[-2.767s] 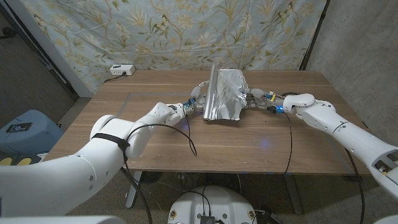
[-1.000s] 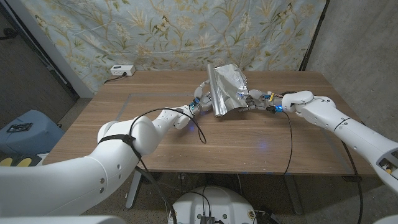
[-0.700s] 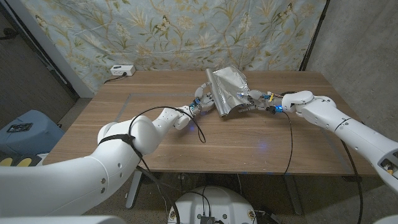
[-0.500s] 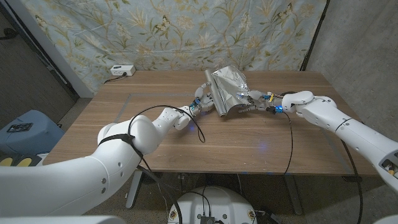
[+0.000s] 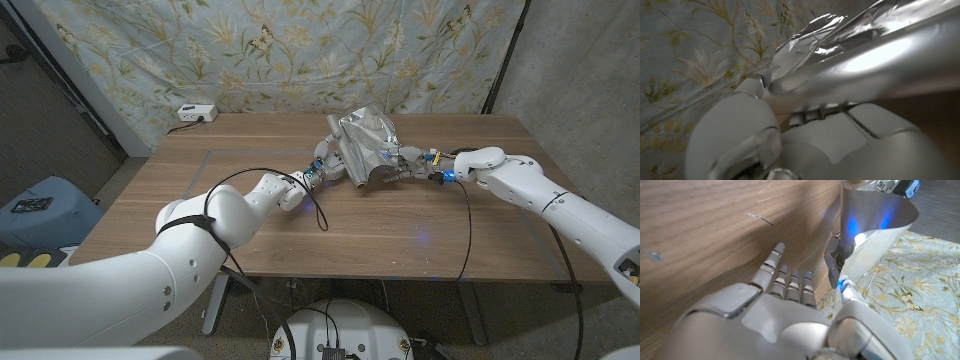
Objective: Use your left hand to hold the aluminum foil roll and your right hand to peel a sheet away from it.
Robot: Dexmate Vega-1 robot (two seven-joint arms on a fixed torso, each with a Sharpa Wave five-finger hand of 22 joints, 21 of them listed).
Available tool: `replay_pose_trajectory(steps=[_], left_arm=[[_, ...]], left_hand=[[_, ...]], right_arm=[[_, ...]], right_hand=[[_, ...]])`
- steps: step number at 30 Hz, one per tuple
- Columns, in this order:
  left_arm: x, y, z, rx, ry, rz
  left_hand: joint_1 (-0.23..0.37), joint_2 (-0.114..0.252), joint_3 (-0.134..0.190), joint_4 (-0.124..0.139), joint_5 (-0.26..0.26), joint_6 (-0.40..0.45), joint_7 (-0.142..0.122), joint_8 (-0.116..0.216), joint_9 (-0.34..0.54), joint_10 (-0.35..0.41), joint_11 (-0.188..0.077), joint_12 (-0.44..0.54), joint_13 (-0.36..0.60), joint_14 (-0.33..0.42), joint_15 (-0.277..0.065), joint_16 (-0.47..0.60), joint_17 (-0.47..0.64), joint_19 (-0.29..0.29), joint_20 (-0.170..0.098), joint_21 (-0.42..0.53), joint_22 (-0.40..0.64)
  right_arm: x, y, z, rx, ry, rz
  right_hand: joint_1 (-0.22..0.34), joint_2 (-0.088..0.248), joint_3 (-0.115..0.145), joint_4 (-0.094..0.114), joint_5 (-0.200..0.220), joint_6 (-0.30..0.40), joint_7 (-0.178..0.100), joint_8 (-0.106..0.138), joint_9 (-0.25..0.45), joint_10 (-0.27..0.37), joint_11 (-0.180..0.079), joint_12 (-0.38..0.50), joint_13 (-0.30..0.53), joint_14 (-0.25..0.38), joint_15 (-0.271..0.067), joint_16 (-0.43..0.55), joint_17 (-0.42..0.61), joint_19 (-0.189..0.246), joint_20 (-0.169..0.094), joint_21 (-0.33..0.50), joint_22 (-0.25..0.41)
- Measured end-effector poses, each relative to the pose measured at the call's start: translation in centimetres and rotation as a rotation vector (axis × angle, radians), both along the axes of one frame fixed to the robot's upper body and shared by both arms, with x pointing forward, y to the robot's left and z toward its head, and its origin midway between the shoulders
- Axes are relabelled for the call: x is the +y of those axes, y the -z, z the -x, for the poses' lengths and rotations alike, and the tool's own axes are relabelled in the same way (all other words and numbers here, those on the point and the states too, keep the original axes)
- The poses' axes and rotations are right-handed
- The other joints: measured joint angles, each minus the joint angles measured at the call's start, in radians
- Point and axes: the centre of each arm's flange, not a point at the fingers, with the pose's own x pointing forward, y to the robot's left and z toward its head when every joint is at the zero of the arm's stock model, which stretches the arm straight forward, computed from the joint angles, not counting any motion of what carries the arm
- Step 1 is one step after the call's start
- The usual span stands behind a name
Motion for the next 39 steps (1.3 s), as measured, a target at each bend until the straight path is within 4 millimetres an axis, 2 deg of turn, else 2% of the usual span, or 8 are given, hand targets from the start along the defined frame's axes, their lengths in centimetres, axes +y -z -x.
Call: replay_pose_trajectory(steps=[6, 12, 16, 24, 39], left_arm=[[0.0, -0.8, 0.8, -0.012, 0.080, -0.004], [0.4, -1.4, 1.2, -0.021, 0.118, -0.003], [0.9, -2.0, 1.4, -0.046, 0.119, -0.025], [0.6, -3.5, 2.1, -0.029, 0.152, 0.012], [0.4, -4.6, 3.0, -0.002, 0.170, -0.001]], left_hand=[[-0.004, 0.004, 0.000, 0.000, 0.000, 0.018, 0.018, 0.011, -0.016, 0.023, -0.005, 0.010, -0.008, 0.013, -0.013, 0.000, -0.009, 0.013, -0.011, 0.000, 0.000], [-0.008, 0.008, 0.005, -0.005, -0.007, 0.054, 0.053, 0.018, -0.037, 0.058, -0.015, 0.020, -0.017, 0.037, -0.025, 0.005, -0.018, 0.030, -0.018, 0.000, 0.000], [-0.010, 0.010, 0.005, -0.005, -0.007, 0.064, 0.054, 0.018, -0.044, 0.067, -0.013, 0.020, -0.022, 0.040, -0.029, 0.005, -0.020, 0.038, -0.020, 0.000, 0.000], [-0.012, 0.012, 0.009, -0.009, -0.011, 0.070, 0.059, 0.018, -0.054, 0.067, -0.013, 0.020, -0.026, 0.040, -0.029, 0.005, -0.023, 0.040, -0.018, 0.000, 0.000], [-0.021, 0.010, 0.009, -0.009, -0.015, 0.075, 0.054, 0.018, -0.071, 0.067, -0.013, 0.020, -0.036, 0.040, -0.028, 0.005, -0.032, 0.045, -0.023, 0.000, 0.000]], right_arm=[[0.1, -0.2, 0.1, -0.003, -0.003, 0.003], [0.1, -0.4, 0.1, -0.005, -0.009, 0.008], [0.2, -0.5, 0.1, -0.005, -0.013, 0.014], [0.3, -1.0, 0.1, -0.008, -0.020, 0.024], [0.2, -1.4, -0.2, 0.002, -0.018, 0.043]], right_hand=[[0.000, 0.000, -0.001, -0.001, 0.000, 0.000, 0.000, 0.000, 0.000, 0.000, 0.000, 0.000, 0.000, 0.000, 0.000, 0.000, 0.000, 0.000, 0.000, 0.000, 0.000], [0.000, 0.000, -0.001, -0.001, 0.000, 0.000, 0.000, 0.000, 0.000, 0.000, 0.000, 0.000, 0.000, 0.000, 0.000, 0.000, 0.000, 0.000, 0.000, 0.000, 0.000], [0.000, 0.000, -0.001, -0.001, 0.000, 0.000, 0.000, 0.000, 0.000, 0.000, 0.000, 0.000, 0.000, 0.000, 0.000, 0.000, 0.000, 0.000, 0.000, 0.000, 0.000], [0.000, 0.000, -0.001, -0.001, 0.000, 0.000, 0.000, 0.000, 0.000, 0.000, 0.000, 0.000, 0.000, 0.000, 0.000, 0.000, 0.000, 0.000, 0.000, 0.000, 0.000], [0.004, 0.004, -0.004, -0.004, 0.000, 0.000, 0.000, 0.000, 0.000, 0.000, 0.000, 0.000, 0.000, 0.004, 0.003, 0.000, 0.000, 0.000, 0.000, 0.000, 0.001]])
